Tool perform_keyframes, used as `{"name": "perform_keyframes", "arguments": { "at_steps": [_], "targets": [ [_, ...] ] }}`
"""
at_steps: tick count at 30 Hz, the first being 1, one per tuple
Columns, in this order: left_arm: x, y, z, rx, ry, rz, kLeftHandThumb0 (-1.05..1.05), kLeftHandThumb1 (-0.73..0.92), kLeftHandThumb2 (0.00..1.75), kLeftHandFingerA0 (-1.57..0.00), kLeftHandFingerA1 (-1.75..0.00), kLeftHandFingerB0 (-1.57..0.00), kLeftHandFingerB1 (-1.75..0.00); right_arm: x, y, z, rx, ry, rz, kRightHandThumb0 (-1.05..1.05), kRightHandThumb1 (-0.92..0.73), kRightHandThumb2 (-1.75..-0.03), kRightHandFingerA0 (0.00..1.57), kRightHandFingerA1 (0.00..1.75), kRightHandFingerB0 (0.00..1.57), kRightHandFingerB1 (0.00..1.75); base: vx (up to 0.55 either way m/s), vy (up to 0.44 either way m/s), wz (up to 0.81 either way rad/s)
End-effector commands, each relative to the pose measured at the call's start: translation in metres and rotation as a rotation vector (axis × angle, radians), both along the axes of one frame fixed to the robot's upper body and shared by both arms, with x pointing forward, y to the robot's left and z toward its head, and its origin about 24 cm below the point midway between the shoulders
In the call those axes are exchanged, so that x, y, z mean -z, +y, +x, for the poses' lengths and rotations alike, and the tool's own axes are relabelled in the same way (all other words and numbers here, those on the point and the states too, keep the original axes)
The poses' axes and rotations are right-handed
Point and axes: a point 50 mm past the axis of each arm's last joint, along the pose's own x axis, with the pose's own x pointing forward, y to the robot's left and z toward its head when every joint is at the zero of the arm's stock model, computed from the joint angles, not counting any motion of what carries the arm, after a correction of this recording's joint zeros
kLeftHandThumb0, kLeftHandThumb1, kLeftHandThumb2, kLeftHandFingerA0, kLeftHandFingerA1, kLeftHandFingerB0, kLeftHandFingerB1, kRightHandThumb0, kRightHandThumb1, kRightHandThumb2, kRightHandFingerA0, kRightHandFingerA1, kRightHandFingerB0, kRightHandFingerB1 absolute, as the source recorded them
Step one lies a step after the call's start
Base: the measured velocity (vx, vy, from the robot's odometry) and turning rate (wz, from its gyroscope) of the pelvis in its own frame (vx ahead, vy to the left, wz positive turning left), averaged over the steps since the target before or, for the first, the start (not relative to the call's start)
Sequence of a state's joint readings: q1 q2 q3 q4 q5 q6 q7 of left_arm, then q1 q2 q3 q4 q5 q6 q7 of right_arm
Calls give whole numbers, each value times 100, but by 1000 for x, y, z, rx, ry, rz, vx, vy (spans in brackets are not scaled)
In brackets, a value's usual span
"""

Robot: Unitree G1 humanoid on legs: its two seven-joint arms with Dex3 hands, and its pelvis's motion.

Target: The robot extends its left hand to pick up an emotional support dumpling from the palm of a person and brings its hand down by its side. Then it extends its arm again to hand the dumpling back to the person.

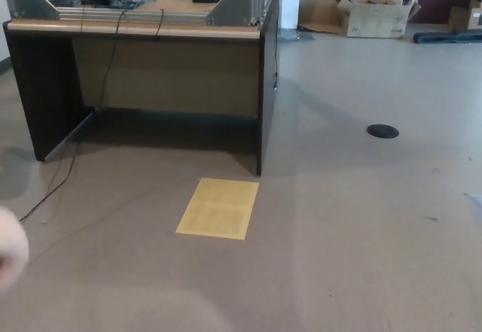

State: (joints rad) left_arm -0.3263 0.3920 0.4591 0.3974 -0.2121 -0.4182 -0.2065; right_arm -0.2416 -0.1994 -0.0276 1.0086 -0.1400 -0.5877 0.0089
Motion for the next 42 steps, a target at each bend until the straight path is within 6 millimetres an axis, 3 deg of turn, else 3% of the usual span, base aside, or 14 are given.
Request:
{"name": "perform_keyframes", "arguments": {
  "at_steps": [1,5,7,9,12,16,19,26,29,32,35,39,40,42],
  "targets": [
    [-63,4,11,40,-106,21,-9,78,67,-110,-127,-92,-87,-3,-7,0,23,-12,-2,-36,-59,-57,84,52,60,41,0,0,0],
    [-98,-10,17,69,-143,92,-13,78,64,-106,-127,-90,-85,-2,-8,-1,31,-11,4,-37,-58,-57,83,51,59,41,0,0,0],
    [-98,-11,17,69,-140,91,-13,78,64,-106,-127,-90,-85,-2,-8,-1,31,-11,4,-37,-58,-57,83,51,59,41,0,0,0],
    [-140,-41,26,180,-195,183,-12,77,68,-104,-123,-93,-79,-1,-9,-3,34,-9,-8,-37,-59,-57,83,51,59,41,0,0,0],
    [-167,-68,30,234,-245,284,-10,75,72,-105,-122,-95,-80,-3,-8,-1,31,-18,1,-34,-58,-57,83,52,60,41,0,0,0],
    [-170,-71,31,238,-241,288,-10,75,72,-105,-122,-95,-80,-3,-8,-1,31,-19,2,-34,-58,-57,83,52,60,41,0,0,0],
    [-200,-135,33,363,-284,575,-7,70,68,-98,-117,-92,-79,-4,-7,1,33,-25,5,-34,-58,-56,84,52,60,41,0,0,2],
    [-209,-174,34,443,-294,741,-11,73,64,-105,-117,-90,-78,-6,-7,3,35,-31,1,-35,-58,-58,84,52,61,42,0,0,2],
    [-214,-225,29,588,-307,850,-16,65,75,-95,-133,-93,-84,-10,-7,8,28,-42,4,-35,-59,-57,84,52,60,42,0,0,3],
    [-214,-231,29,595,-311,866,-16,65,75,-95,-133,-93,-84,-12,-8,9,28,-45,3,-35,-59,-57,84,52,60,42,0,0,0],
    [-206,-268,21,680,-313,951,-14,62,78,-90,-150,-92,-95,-13,-7,11,22,-42,-14,-36,-59,-58,82,50,60,41,0,0,0],
    [-197,-285,16,703,-327,999,-10,63,71,-88,-153,-91,-99,-13,-6,12,19,-43,-13,-38,-59,-58,82,50,60,41,0,0,0],
    [-193,-293,14,724,-316,1022,-8,69,65,-80,-164,-80,-121,-13,-6,12,18,-44,-12,-37,-59,-58,82,50,60,41,0,0,0],
    [-186,-306,11,754,-302,1056,-8,69,65,-80,-164,-80,-121,-14,-6,12,17,-47,-9,-37,-59,-58,82,50,60,41,0,0,0]
  ]
}}
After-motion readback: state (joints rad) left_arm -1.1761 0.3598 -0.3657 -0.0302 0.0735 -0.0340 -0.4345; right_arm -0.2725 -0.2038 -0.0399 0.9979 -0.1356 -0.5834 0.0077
